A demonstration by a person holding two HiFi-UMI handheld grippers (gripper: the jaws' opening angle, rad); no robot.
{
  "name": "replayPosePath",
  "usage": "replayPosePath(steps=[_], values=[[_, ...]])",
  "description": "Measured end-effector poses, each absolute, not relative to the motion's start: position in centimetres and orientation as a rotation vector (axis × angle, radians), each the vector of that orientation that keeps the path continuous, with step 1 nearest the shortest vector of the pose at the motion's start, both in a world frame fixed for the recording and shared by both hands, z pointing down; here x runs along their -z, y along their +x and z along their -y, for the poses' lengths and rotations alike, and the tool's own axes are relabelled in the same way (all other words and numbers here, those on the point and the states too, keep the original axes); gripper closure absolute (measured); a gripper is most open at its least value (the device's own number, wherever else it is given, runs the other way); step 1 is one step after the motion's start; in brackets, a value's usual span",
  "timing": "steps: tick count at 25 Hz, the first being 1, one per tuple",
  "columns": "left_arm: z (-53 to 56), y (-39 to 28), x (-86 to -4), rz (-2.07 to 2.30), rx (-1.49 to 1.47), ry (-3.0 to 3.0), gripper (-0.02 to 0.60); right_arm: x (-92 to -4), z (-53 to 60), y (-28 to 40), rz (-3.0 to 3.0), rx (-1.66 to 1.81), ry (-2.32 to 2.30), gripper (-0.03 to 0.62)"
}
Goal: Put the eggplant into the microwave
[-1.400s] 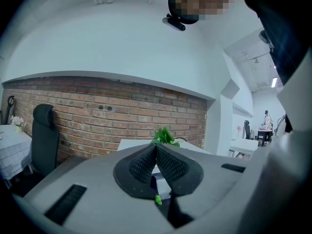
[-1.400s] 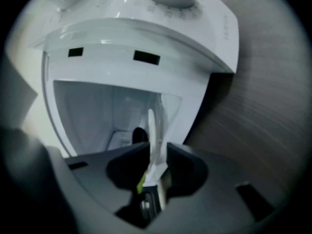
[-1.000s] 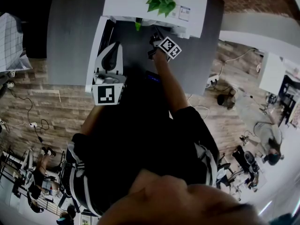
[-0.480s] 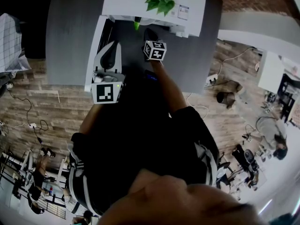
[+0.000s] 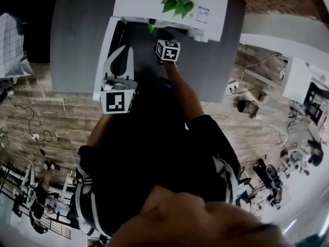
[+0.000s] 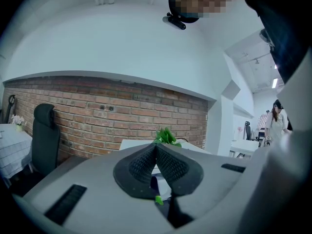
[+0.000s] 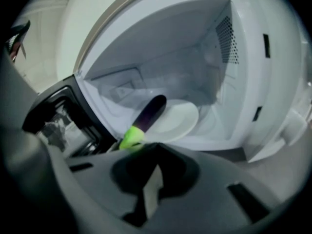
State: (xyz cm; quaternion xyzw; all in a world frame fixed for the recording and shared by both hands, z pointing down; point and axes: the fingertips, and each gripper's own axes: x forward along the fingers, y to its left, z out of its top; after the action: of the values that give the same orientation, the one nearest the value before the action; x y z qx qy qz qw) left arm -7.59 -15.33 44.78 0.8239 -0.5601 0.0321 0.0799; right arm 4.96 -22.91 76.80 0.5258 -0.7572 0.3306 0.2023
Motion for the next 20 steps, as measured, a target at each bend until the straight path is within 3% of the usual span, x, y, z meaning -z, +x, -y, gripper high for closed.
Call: replayPosePath(steps=[20], values=[[15.9,-7.5,-45.4,1.674,-0.112,2.459,0.548,-77.0,26.0,5.2,2.112,-0.927,1.478,0.562]])
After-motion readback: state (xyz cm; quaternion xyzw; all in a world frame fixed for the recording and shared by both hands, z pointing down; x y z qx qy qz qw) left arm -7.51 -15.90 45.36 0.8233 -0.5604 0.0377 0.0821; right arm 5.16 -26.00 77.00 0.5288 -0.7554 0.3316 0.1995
